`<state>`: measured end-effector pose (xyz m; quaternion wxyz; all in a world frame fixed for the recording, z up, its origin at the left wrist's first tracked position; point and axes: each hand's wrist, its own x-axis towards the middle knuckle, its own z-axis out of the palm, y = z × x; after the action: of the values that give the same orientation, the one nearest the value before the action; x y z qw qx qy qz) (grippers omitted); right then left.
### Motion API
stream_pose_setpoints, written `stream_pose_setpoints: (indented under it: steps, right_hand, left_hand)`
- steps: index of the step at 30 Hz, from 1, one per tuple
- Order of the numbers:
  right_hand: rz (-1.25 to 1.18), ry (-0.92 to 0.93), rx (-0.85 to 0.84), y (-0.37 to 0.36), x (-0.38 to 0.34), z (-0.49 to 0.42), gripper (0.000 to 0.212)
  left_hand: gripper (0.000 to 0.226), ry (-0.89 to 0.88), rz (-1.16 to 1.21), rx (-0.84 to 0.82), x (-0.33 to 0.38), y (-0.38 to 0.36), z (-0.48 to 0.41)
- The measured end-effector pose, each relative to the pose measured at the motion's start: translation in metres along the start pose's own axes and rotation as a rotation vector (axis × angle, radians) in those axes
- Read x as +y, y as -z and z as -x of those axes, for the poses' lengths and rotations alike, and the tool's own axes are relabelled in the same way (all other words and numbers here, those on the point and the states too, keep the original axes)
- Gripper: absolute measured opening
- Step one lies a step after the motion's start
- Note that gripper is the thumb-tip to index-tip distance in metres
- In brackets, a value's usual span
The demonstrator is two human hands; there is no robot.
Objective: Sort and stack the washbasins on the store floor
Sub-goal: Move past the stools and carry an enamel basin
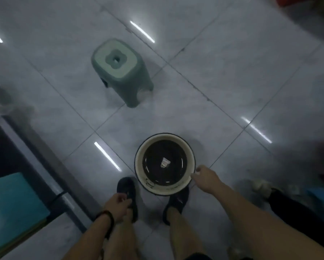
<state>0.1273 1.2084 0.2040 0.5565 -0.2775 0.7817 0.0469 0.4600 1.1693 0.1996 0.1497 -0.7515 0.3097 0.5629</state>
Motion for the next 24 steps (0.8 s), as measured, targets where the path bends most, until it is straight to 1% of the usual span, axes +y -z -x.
stream_pose_setpoints:
  steps: [3,4,5,7,8,9,10,11,12,14,15,17,18,20,22,24]
  right_hand:
    - [-0.056,-0.049,0.017,-0.017,0.003,-0.090,0.065]
    - [-0.074,-0.056,0.026,-0.024,0.006,-0.121,0.067]
    - [-0.089,-0.070,0.039,-0.030,0.007,-0.150,0.068]
    - [-0.157,-0.092,0.091,-0.041,0.011,-0.208,0.073]
    - [-0.198,-0.104,0.116,-0.047,0.015,-0.233,0.078]
    - [-0.237,-0.113,0.137,-0.052,0.019,-0.254,0.082]
    - [-0.274,-0.107,0.150,-0.056,0.023,-0.273,0.084]
    - [-0.309,-0.105,0.157,-0.060,0.028,-0.290,0.084]
    - [-0.337,-0.096,0.161,-0.062,0.032,-0.305,0.079]
    - [-0.408,-0.082,0.130,-0.063,0.043,-0.330,0.061]
    - [-0.448,-0.076,0.094,-0.060,0.047,-0.337,0.055]
    - [-0.503,-0.063,-0.019,-0.058,0.056,-0.348,0.052]
    - [-0.528,-0.056,-0.078,-0.055,0.059,-0.352,0.051]
    - [-0.578,-0.059,-0.151,-0.053,0.062,-0.356,0.047]
    - [-0.616,-0.058,-0.180,-0.054,0.063,-0.360,0.037]
    - [-0.637,-0.055,-0.198,-0.057,0.066,-0.359,0.034]
  left_hand:
    - [0.031,0.151,0.127,-0.089,0.016,-0.025,-0.077]
    - [0.034,0.166,0.156,-0.118,0.018,-0.035,-0.108]
    - [0.043,0.188,0.179,-0.142,0.018,-0.044,-0.137]
    - [0.077,0.237,0.289,-0.145,0.010,-0.064,-0.194]
    - [0.087,0.260,0.373,-0.161,0.005,-0.073,-0.218]
    - [0.089,0.276,0.445,-0.177,-0.001,-0.082,-0.238]
    - [0.086,0.281,0.517,-0.193,-0.007,-0.090,-0.258]
    - [0.077,0.280,0.569,-0.207,-0.011,-0.098,-0.272]
    - [0.068,0.256,0.613,-0.213,-0.017,-0.105,-0.288]
    - [0.056,0.203,0.720,-0.223,-0.020,-0.117,-0.306]
    - [0.052,0.173,0.763,-0.231,-0.019,-0.122,-0.310]
    - [0.043,0.133,0.836,-0.225,-0.026,-0.130,-0.319]
    - [0.041,0.121,0.868,-0.228,-0.030,-0.132,-0.321]
    - [0.044,0.111,0.892,-0.231,-0.038,-0.132,-0.325]
    - [0.049,0.102,0.899,-0.218,-0.040,-0.133,-0.328]
    - [0.053,0.091,0.889,-0.181,-0.038,-0.131,-0.330]
